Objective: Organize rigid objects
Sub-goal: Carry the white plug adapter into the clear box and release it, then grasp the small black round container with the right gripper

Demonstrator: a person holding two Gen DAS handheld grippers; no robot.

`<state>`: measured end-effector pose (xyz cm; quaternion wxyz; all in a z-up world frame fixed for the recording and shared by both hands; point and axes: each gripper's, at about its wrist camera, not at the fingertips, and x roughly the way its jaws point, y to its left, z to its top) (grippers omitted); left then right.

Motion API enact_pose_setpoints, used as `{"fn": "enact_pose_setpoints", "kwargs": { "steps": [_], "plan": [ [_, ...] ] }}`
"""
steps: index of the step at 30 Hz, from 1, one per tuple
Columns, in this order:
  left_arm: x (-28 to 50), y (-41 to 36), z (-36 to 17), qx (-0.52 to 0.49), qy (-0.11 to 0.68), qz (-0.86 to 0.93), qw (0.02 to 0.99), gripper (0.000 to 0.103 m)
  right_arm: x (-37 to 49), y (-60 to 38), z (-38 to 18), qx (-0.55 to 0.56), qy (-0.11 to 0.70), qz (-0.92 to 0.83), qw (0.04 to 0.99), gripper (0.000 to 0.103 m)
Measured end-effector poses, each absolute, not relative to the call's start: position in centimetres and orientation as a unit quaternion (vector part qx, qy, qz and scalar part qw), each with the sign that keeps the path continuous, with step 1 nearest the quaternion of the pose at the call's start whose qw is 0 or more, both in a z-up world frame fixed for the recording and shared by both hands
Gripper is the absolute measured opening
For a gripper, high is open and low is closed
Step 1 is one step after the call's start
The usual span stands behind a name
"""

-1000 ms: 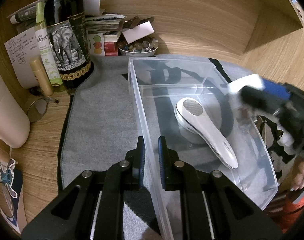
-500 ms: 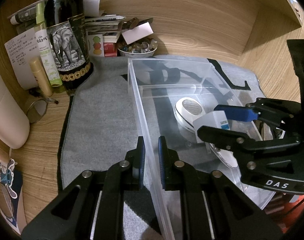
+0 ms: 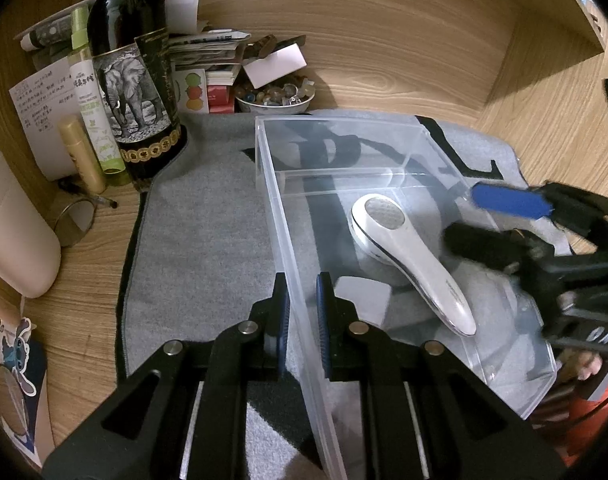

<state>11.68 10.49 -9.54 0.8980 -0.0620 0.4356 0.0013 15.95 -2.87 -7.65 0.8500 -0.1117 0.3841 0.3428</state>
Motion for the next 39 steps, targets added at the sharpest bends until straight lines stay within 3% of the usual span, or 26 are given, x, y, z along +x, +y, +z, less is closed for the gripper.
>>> {"fn": "enact_pose_setpoints", "kwargs": {
  "steps": [4,15,24,39],
  "plan": [
    [11.7,10.5,-9.6,-0.065,0.436,0.001,0.898,0.013,15.5,-5.2,-6.2,-0.1,0.356,0.314,0.874,0.063],
    [11.6,10.7,-9.6,-0.069,0.435,0.0,0.898,0.013,14.1,-14.3,-3.8,-0.072,0.31,0.177,0.931,0.071],
    [11.5,10.7,-9.6,-0.073,0.435,0.0,0.898,0.013,13.7,-21.7,-6.5,-0.028,0.359,0.074,0.93,0.071],
    [11.5,10.7,-9.6,-0.073,0.435,0.0,0.898,0.013,14.7,-25.8,-13.6,0.036,0.436,0.027,0.899,0.07]
  ]
}}
